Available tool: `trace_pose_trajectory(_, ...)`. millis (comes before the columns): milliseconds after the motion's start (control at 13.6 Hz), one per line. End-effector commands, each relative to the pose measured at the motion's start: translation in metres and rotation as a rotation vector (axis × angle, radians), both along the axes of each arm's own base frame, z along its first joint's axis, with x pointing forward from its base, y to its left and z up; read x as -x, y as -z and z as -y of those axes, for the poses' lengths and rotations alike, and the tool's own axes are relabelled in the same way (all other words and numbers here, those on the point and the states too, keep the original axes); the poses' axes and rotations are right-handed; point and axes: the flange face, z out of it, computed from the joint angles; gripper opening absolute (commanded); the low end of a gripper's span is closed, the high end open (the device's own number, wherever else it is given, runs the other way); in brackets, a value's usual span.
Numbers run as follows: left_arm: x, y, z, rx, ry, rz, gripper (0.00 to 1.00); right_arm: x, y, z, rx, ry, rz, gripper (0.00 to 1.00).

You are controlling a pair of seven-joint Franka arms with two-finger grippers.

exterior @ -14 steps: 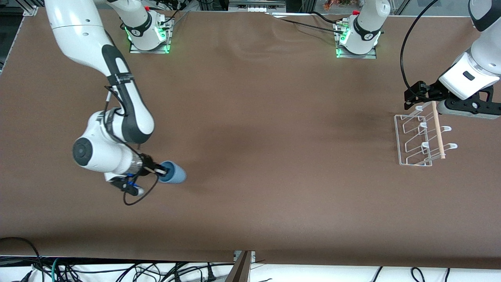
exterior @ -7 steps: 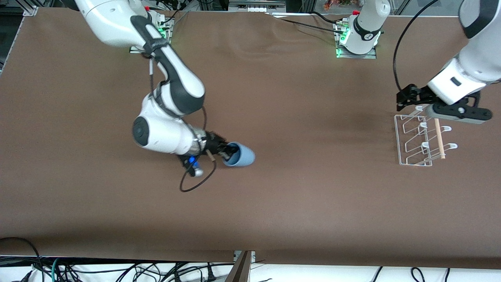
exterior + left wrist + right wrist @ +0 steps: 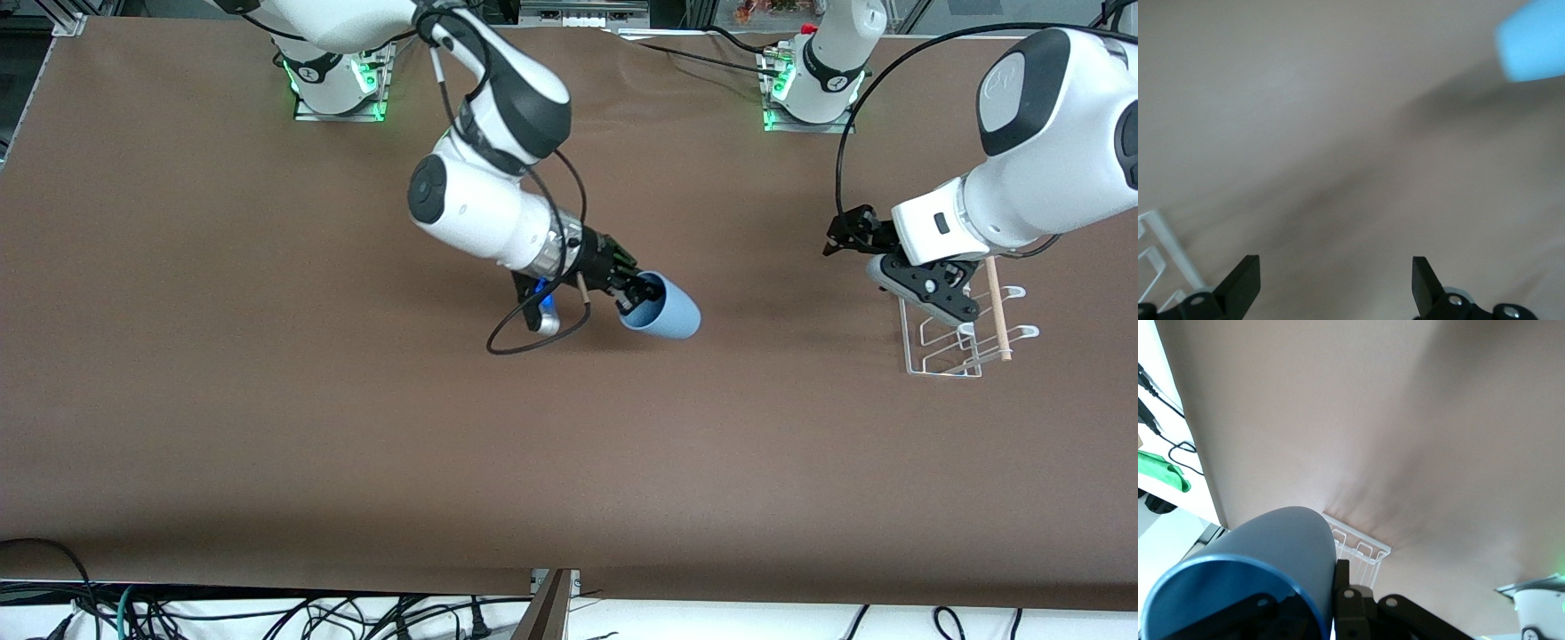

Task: Transfer cup to left arm and place on rack
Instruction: 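Lift the cup with the right gripper while the left gripper approaches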

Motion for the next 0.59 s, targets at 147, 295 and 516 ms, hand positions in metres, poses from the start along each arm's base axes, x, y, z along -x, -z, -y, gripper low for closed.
trace_pose_trajectory(147,-0.008,-0.002,0.017,0.234,0.305,0.096,1.0,0.006,-0.007,-0.013,-0.039,0.028,-0.04,0.0)
trace_pose_trajectory(295,-0.009,0.002,0.031,0.333,0.453,0.153,1.0,0.007,-0.007,-0.014,-0.038,0.029,-0.05,0.0)
trace_pose_trajectory(516,-0.016,0.003,0.064,0.41,0.594,0.309,1.0,0.011,-0.009,-0.017,-0.042,0.024,-0.052,0.0)
